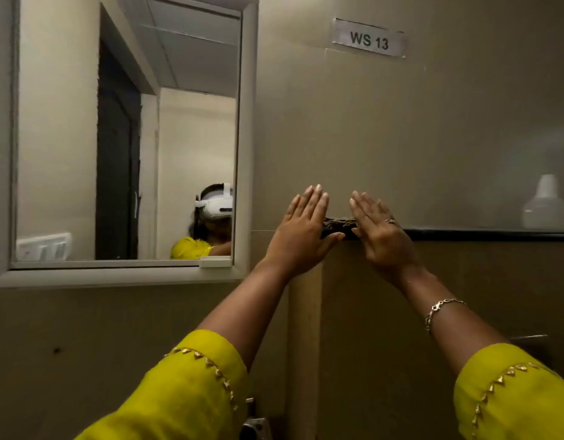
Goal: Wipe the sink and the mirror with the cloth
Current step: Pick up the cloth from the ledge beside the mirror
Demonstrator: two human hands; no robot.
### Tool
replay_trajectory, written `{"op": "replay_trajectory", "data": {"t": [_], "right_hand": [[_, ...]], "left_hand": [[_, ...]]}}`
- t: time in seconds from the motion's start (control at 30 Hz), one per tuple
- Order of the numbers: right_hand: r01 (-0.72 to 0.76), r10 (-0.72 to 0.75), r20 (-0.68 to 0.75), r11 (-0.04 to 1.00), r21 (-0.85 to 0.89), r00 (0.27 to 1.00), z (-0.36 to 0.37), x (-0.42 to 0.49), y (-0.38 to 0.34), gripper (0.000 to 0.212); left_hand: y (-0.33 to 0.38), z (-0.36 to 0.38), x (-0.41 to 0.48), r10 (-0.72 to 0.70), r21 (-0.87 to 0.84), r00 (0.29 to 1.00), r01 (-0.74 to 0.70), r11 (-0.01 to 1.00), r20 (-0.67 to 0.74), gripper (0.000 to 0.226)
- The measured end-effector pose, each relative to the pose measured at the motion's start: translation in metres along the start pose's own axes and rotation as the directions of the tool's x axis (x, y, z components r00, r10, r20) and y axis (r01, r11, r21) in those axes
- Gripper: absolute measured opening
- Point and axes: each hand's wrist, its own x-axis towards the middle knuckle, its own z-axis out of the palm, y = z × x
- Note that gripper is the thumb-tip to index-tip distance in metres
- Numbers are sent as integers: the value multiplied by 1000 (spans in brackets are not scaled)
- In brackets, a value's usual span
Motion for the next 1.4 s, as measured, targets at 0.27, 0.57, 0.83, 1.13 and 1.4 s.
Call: {"op": "replay_trajectory", "data": {"t": [0.27, 0.57, 0.83, 1.13, 1.4], "right_hand": [[-190, 143, 232, 962, 196, 962, -16, 4, 26, 42], [-344, 290, 256, 918, 198, 922, -12, 24, 31, 22], [-391, 374, 128, 910, 142, 918, -4, 28, 23, 15], [-295, 285, 76, 924, 243, 955, -25, 47, -2, 14], [-179, 174, 59, 832, 525, 983, -48, 72, -54, 14]], "left_hand": [[7, 6, 33, -64, -232, 974, 115, 966, 218, 46], [6, 7, 45, -140, -308, 958, 217, 926, 251, 28], [7, 9, 47, -176, -273, 979, 199, 941, 107, 20], [-1, -13, 33, -261, -464, 961, 190, 865, -92, 16], [-22, -72, 4, -314, -524, 929, 172, 834, -196, 18]]}}
